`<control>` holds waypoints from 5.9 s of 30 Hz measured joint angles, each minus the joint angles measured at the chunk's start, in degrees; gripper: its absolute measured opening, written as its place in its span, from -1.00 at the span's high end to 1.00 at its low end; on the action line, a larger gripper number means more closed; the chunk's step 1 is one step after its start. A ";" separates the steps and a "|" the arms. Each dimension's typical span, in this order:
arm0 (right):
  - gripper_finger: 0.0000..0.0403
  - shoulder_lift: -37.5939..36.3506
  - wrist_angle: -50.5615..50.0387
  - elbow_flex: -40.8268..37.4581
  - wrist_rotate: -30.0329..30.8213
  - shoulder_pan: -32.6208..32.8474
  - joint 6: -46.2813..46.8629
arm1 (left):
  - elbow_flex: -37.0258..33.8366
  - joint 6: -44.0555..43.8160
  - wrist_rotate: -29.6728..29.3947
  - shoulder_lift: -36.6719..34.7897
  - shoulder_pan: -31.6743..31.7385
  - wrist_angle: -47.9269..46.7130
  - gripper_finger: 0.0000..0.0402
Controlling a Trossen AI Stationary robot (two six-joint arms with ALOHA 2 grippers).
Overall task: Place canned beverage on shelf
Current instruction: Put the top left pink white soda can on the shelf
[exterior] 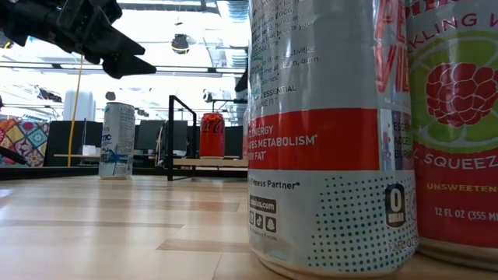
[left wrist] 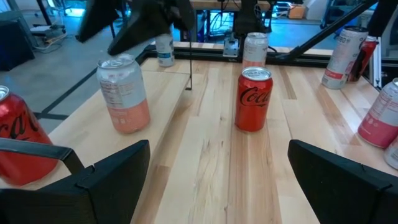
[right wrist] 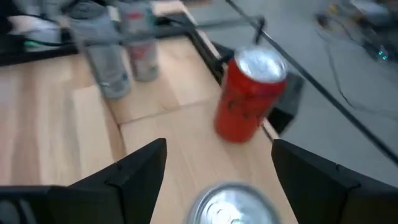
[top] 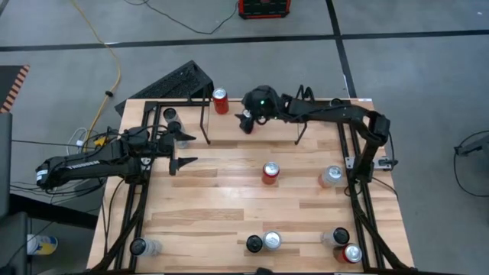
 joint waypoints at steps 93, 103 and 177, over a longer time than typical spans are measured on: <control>-0.58 2.18 -4.24 -0.10 9.46 -0.27 27.40 | 0.00 -0.42 0.02 0.00 0.01 -1.18 -0.84; -0.58 0.93 -2.59 -0.10 9.47 -0.64 22.50 | 0.00 -0.44 0.02 0.00 0.00 -1.28 -0.84; 0.90 0.26 15.41 -14.74 1.54 -3.72 16.38 | 0.00 -0.20 -2.45 0.02 0.02 -0.75 -0.84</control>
